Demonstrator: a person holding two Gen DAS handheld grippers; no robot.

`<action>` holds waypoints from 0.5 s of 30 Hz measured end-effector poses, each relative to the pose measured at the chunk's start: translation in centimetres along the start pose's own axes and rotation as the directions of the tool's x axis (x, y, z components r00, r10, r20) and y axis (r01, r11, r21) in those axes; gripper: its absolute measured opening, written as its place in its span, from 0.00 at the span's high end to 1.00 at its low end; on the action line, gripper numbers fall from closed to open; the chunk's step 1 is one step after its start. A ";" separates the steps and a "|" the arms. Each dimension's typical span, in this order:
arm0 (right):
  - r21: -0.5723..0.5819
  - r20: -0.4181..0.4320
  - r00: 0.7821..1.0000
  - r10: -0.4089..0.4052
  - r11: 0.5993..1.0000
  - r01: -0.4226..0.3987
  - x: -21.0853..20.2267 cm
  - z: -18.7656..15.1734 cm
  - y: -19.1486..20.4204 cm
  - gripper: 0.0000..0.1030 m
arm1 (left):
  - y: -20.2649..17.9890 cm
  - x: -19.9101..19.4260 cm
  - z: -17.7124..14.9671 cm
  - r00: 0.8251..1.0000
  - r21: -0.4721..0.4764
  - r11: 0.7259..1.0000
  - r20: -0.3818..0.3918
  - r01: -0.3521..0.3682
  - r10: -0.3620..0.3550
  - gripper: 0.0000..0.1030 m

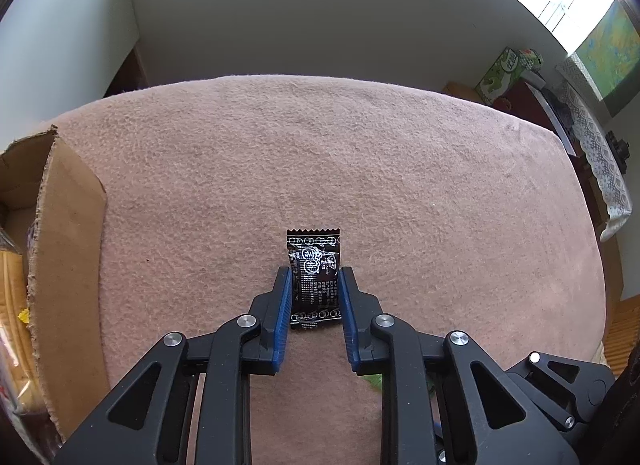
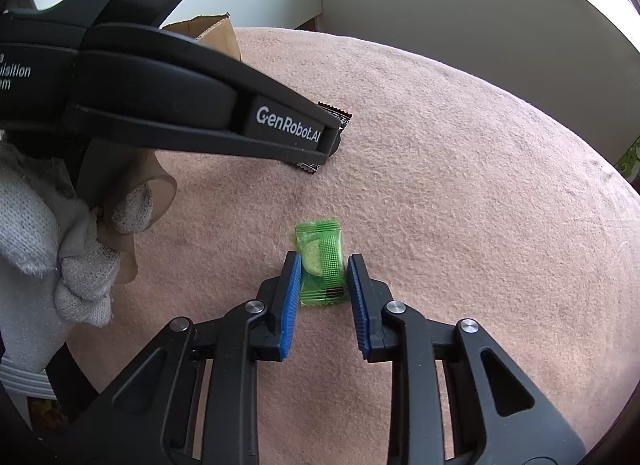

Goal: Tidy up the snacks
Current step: 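Carry the black candy with the left gripper while the right carries the green candy over the box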

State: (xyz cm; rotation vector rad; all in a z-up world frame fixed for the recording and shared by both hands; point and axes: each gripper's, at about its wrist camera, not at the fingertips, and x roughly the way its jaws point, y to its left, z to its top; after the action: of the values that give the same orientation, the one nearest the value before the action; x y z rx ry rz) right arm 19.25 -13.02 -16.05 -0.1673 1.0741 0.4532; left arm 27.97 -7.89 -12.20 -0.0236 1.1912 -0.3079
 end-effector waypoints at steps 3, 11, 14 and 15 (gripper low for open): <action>0.008 0.004 1.000 0.003 1.000 -0.003 -0.5 -0.3 -0.1 0.76 | 0.1 -0.3 -0.4 1.000 -0.001 1.000 0.001 0.003 -0.003 0.80; 0.037 0.022 1.000 0.016 0.999 -0.017 -1.8 -0.4 -1.5 0.76 | 0.4 -1.9 -1.6 1.000 -0.008 1.000 0.017 0.017 -0.017 0.80; 0.051 0.034 0.999 0.016 0.999 -0.018 -2.7 -0.6 -2.3 0.76 | 0.3 -3.0 -2.3 0.999 -0.002 1.000 0.029 0.019 -0.019 0.80; 0.056 0.037 0.999 0.016 0.998 -0.018 -2.9 -0.7 -2.4 0.76 | 0.3 -3.4 -2.6 0.999 0.001 1.000 0.033 0.017 -0.017 0.80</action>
State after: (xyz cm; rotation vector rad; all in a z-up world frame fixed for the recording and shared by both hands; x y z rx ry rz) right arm 18.56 -16.25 -14.01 -0.0999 1.0518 0.4388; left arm 24.56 -6.36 -10.14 -0.0376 1.1582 -0.3215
